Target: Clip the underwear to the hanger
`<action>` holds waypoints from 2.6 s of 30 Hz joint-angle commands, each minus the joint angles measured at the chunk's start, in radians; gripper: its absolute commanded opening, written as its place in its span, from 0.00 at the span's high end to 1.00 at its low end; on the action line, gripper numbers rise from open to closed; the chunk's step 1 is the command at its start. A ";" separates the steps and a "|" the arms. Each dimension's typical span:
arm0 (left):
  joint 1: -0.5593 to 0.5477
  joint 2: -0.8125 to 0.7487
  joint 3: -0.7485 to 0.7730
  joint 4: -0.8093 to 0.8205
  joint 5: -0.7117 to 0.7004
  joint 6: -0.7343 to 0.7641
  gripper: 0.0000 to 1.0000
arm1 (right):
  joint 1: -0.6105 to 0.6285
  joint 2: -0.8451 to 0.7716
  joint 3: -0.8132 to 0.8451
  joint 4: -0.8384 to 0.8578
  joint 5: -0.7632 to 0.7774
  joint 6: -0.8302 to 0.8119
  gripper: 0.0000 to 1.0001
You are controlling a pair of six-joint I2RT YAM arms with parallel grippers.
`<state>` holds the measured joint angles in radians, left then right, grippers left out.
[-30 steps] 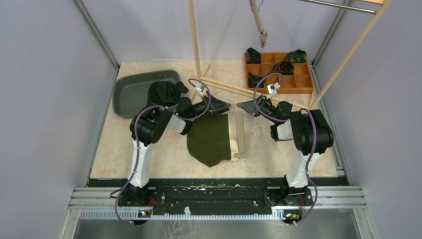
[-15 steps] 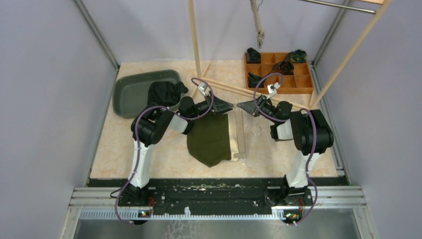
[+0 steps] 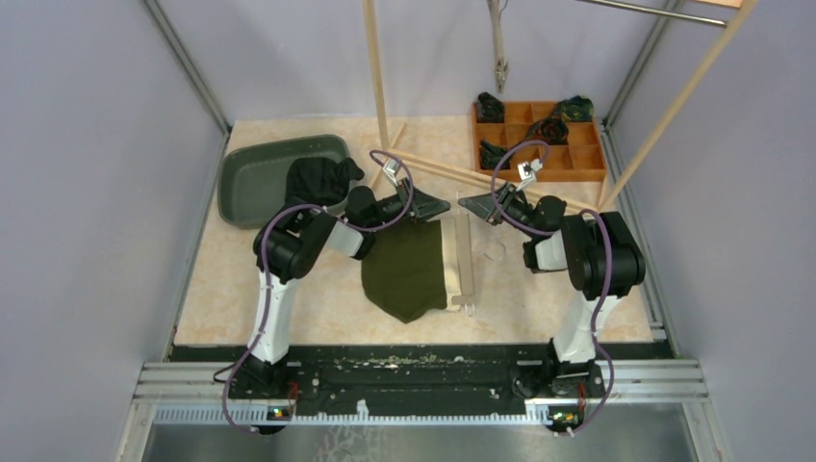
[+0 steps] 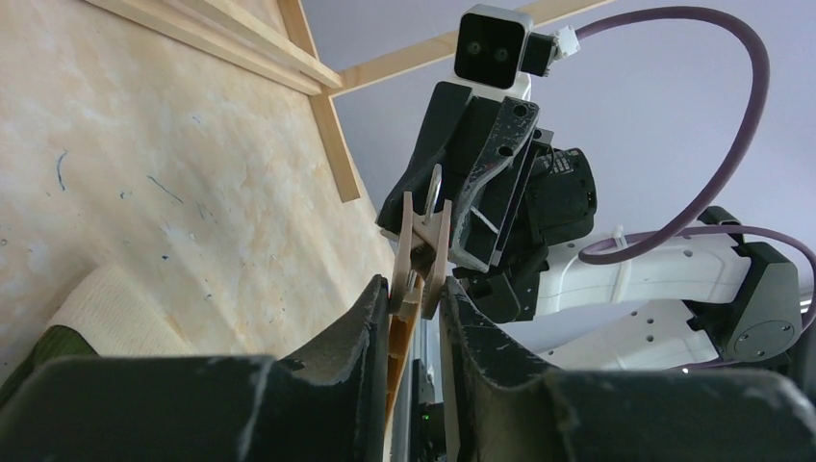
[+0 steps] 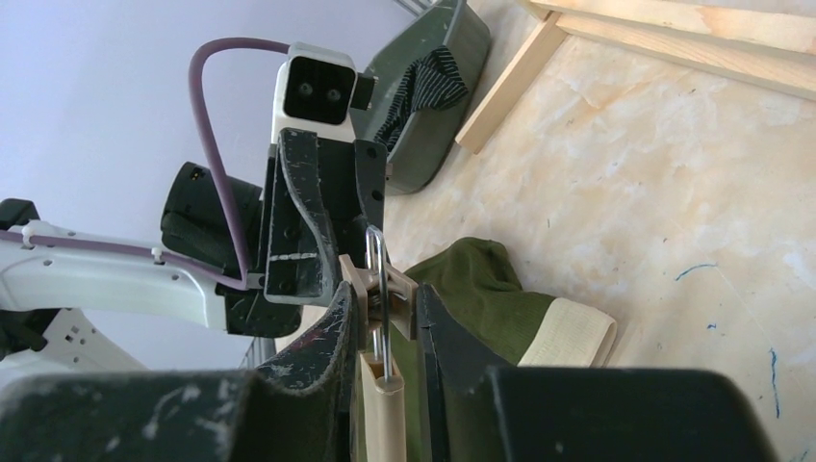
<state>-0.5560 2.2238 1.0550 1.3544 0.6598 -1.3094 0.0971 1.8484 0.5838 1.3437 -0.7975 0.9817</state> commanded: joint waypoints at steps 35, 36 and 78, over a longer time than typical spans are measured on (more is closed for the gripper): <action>-0.005 -0.015 -0.004 0.039 0.012 0.016 0.15 | -0.003 0.010 0.019 0.124 -0.010 0.030 1.00; -0.006 -0.016 -0.005 0.038 0.013 0.018 0.15 | -0.003 0.009 0.018 0.124 -0.009 0.031 1.00; -0.153 -0.061 -0.055 -0.112 -0.066 0.206 0.75 | -0.013 0.004 -0.027 0.180 0.131 0.135 1.00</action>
<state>-0.7052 2.2028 0.9920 1.2289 0.6060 -1.1419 0.0887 1.8549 0.5549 1.4155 -0.6640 1.0874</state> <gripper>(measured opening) 0.402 0.155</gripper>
